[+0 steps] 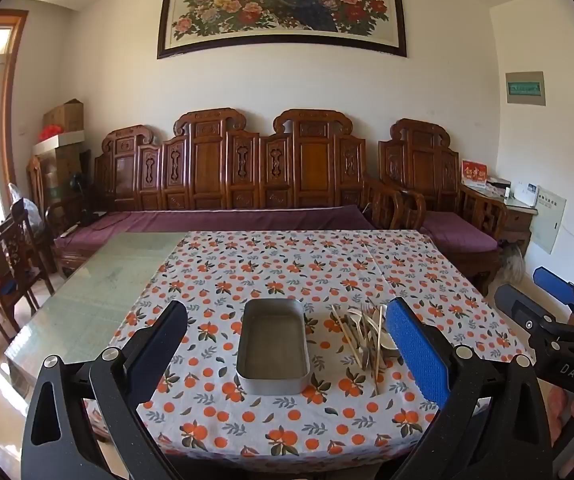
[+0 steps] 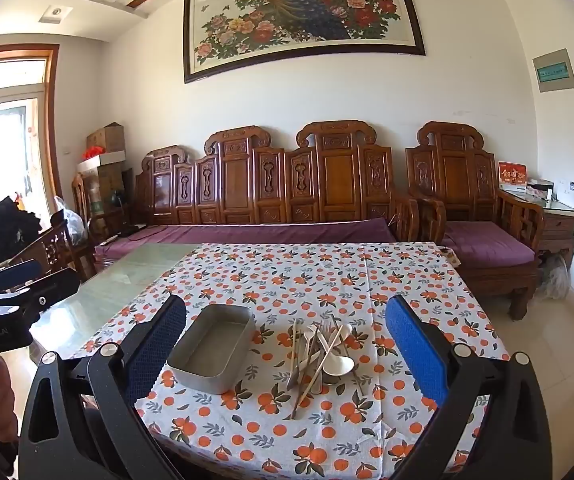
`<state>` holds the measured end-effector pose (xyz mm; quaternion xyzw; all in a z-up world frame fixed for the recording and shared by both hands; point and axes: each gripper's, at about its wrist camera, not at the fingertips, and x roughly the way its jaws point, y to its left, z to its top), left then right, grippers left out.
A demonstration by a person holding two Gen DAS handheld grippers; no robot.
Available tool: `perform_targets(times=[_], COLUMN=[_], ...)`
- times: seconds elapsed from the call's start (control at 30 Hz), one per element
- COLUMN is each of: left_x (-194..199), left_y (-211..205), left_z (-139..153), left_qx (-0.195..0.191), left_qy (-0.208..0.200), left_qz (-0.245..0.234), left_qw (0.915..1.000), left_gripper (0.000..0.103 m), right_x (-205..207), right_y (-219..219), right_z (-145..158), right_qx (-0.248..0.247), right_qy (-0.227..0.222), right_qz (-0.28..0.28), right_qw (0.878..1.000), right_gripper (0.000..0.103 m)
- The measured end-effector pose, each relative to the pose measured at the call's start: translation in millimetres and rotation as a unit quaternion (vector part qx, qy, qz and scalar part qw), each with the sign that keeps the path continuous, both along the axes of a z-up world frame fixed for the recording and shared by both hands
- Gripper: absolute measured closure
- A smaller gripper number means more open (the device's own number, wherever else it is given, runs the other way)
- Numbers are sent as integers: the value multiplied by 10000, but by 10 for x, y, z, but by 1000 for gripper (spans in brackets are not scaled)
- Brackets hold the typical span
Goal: Organize utensils
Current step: 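Move both tools toward the utensil pile beside the grey tray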
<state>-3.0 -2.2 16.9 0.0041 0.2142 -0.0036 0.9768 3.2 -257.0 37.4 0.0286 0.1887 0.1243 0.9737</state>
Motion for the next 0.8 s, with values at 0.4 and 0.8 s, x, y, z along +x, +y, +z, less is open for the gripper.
perform_targets(times=[0.4,0.8], left_x=[-12,-16], left_y=[-56,-70], left_z=[40,-13], left_qx=[1,4], left_qy=[-26,41], left_qz=[-26,-43], left_qw=[10000,10000], left_gripper=[7,7], right_x=[-6,39], right_y=[-8,-24], right_z=[6,-19], right_qx=[22,5], right_qy=[-12,60], right_qz=[-1,-19], right_qw=[10000,10000], right_gripper=[3,3])
